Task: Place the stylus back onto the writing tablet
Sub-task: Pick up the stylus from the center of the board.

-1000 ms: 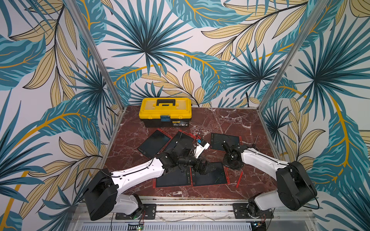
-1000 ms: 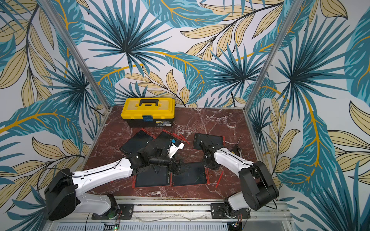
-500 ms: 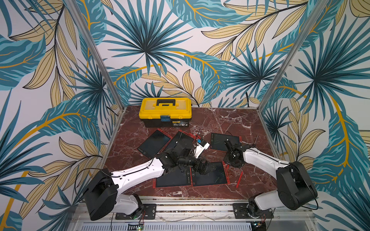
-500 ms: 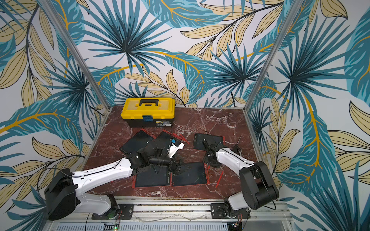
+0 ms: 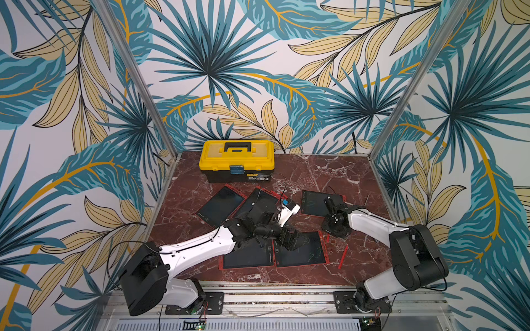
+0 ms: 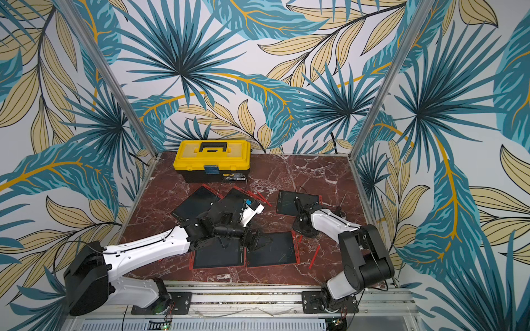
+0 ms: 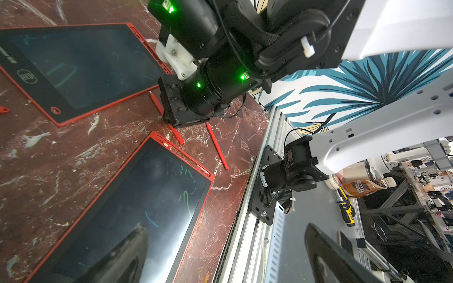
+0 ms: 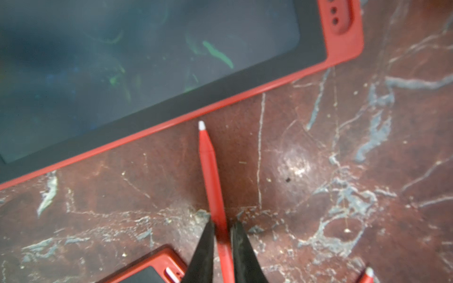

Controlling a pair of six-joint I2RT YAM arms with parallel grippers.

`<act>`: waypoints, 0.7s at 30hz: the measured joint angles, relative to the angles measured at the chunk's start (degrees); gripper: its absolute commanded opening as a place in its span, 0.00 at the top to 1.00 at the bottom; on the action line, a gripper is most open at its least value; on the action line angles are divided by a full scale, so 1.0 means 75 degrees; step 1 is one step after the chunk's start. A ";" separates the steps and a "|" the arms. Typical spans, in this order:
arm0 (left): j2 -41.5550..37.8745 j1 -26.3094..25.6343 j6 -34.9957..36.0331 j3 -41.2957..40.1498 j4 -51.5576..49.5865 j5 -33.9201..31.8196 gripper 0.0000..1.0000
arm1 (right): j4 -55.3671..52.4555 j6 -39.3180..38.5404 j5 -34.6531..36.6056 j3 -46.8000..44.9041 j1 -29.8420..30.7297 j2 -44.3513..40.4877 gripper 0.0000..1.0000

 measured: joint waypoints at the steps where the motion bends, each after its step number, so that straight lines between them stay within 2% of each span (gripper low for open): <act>1: 0.0000 0.0000 -0.0003 0.0000 0.0000 0.0000 0.00 | 0.0000 -0.0038 0.0000 0.0055 -0.0017 0.0061 0.87; 21: 0.0070 0.0000 -0.0026 0.0006 0.0000 0.0035 0.01 | -0.0475 -0.0487 0.0067 0.0635 -0.0047 0.0469 0.90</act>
